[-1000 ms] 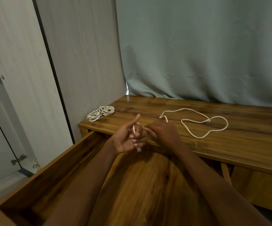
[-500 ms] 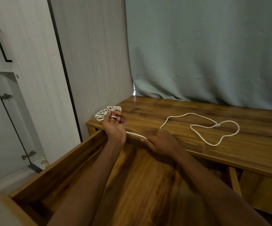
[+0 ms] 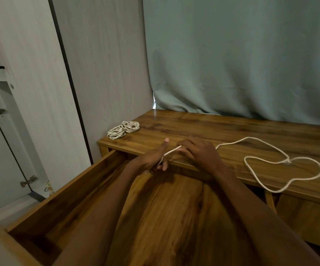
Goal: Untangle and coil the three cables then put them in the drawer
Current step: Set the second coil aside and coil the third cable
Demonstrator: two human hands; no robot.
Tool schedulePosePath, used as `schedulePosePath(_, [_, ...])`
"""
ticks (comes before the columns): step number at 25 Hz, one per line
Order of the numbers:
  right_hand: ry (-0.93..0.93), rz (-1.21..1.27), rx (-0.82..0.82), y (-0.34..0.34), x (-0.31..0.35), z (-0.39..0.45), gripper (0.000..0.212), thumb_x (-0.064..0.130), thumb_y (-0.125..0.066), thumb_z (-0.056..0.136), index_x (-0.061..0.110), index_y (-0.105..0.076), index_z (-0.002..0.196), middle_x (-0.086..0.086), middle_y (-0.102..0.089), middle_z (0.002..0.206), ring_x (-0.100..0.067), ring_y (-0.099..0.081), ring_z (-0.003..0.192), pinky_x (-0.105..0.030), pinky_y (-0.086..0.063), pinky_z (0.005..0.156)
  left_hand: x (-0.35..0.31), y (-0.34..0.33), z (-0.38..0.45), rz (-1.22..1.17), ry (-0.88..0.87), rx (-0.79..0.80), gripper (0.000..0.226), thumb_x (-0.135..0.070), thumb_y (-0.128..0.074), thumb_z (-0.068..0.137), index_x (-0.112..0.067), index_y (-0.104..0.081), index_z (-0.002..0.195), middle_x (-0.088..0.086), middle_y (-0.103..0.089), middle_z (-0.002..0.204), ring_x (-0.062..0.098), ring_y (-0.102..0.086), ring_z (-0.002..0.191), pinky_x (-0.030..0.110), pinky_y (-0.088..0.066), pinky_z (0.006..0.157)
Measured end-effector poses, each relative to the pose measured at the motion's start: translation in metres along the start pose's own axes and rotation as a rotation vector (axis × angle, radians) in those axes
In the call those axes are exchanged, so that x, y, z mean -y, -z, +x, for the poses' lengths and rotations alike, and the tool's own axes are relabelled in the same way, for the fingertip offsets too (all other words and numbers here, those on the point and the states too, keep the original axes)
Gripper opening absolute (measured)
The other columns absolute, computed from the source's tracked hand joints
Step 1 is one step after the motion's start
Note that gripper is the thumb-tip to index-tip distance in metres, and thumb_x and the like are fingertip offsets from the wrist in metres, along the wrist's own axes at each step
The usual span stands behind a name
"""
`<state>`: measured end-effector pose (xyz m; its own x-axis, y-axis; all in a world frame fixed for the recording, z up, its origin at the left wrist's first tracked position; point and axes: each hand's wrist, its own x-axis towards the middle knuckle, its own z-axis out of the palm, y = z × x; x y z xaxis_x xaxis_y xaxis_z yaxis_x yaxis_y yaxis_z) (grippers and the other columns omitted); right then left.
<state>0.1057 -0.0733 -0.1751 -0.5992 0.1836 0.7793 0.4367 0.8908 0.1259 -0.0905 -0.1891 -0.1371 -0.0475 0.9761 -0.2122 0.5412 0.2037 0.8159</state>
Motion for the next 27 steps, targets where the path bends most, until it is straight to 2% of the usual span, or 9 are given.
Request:
schedulePosePath(4, [-0.187, -0.051, -0.019, 0.009, -0.01, -0.006, 0.037, 0.044, -0.044, 0.106, 0.042, -0.054, 0.142, 0.006, -0.066, 0.112, -0.016, -0.064, 0.089, -0.032, -0.049, 0.061, -0.005, 0.0, -0.007, -0.607, -0.127, 0.553, 0.07, -0.067, -0.038, 0.098, -0.014, -0.036, 0.051, -0.001, -0.027, 0.048, 0.01, -0.022, 0.043, 0.026, -0.014, 0.046])
schedulePosePath(7, [-0.14, -0.086, 0.014, -0.002, -0.002, -0.001, 0.039, 0.042, -0.042, 0.105, 0.041, -0.047, 0.144, 0.003, -0.071, 0.108, -0.021, -0.066, 0.091, -0.036, -0.052, 0.067, -0.015, -0.015, -0.005, -0.921, -0.277, 0.673, 0.065, -0.046, -0.04, 0.104, -0.016, -0.037, 0.047, -0.002, -0.026, 0.045, 0.009, -0.021, 0.042, 0.024, -0.016, 0.046])
schedulePosePath(9, [-0.078, -0.093, 0.097, -0.013, 0.005, 0.003, 0.04, 0.04, -0.042, 0.103, 0.037, -0.044, 0.142, -0.002, -0.071, 0.103, -0.026, -0.066, 0.09, -0.038, -0.05, 0.072, -0.02, -0.022, -0.004, -1.13, -0.419, 0.54, 0.06, -0.035, -0.042, 0.104, -0.015, -0.039, 0.047, -0.002, -0.029, 0.043, 0.01, -0.024, 0.042, 0.024, -0.018, 0.045])
schedulePosePath(13, [-0.034, 0.004, 0.218, -0.023, 0.018, 0.001, 0.038, 0.034, -0.051, 0.103, 0.03, -0.054, 0.14, -0.002, -0.071, 0.114, -0.026, -0.065, 0.093, -0.038, -0.051, 0.074, -0.021, -0.011, -0.003, -1.465, -0.658, -0.014, 0.045, -0.025, -0.041, 0.097, -0.018, -0.04, 0.052, -0.002, -0.03, 0.047, 0.012, -0.027, 0.044, 0.027, -0.021, 0.048])
schedulePosePath(17, [0.135, 0.093, 0.23, -0.026, 0.034, 0.007, 0.028, 0.041, -0.048, 0.104, 0.027, -0.069, 0.115, 0.005, -0.071, 0.109, -0.02, -0.066, 0.096, -0.035, -0.051, 0.075, -0.011, 0.001, 0.001, -1.576, -0.591, -0.487, 0.041, -0.029, -0.038, 0.1, -0.015, -0.044, 0.062, -0.002, -0.038, 0.053, 0.012, -0.033, 0.05, 0.028, -0.029, 0.054])
schedulePosePath(20, [0.167, 0.06, 0.156, -0.021, 0.038, 0.008, 0.024, 0.038, -0.048, 0.103, 0.026, -0.069, 0.102, 0.007, -0.071, 0.099, -0.017, -0.067, 0.085, -0.033, -0.047, 0.06, 0.007, 0.017, 0.009, -1.317, -0.492, -0.718, 0.043, -0.027, -0.036, 0.104, -0.014, -0.048, 0.065, -0.003, -0.044, 0.054, 0.01, -0.036, 0.05, 0.026, -0.029, 0.053])
schedulePosePath(22, [0.123, 0.001, 0.077, -0.012, 0.034, 0.009, 0.027, 0.038, -0.046, 0.103, 0.026, -0.07, 0.103, 0.008, -0.072, 0.099, -0.016, -0.068, 0.081, -0.031, -0.047, 0.053, 0.02, 0.021, 0.016, -0.769, -0.318, -0.825, 0.047, -0.026, -0.035, 0.105, -0.013, -0.054, 0.064, -0.002, -0.046, 0.055, 0.009, -0.039, 0.05, 0.026, -0.032, 0.053])
schedulePosePath(24, [0.093, -0.077, 0.046, -0.004, 0.026, 0.009, 0.028, 0.041, -0.046, 0.104, 0.026, -0.07, 0.108, 0.005, -0.069, 0.093, -0.018, -0.065, 0.074, -0.031, -0.044, 0.052, 0.021, 0.012, 0.017, -0.351, -0.179, -0.714, 0.057, -0.035, -0.032, 0.106, -0.012, -0.062, 0.063, 0.0, -0.054, 0.055, 0.013, -0.048, 0.055, 0.031, -0.038, 0.06])
schedulePosePath(27, [0.05, -0.225, -0.013, 0.001, 0.009, 0.007, 0.026, 0.037, -0.056, 0.102, 0.029, -0.068, 0.124, 0.0, -0.06, 0.086, -0.021, -0.057, 0.072, -0.033, -0.038, 0.058, 0.014, 0.0, 0.012, -0.166, -0.038, -0.325, 0.08, -0.064, -0.021, 0.101, -0.01, -0.062, 0.06, 0.001, -0.055, 0.051, 0.014, -0.049, 0.05, 0.029, -0.04, 0.059])
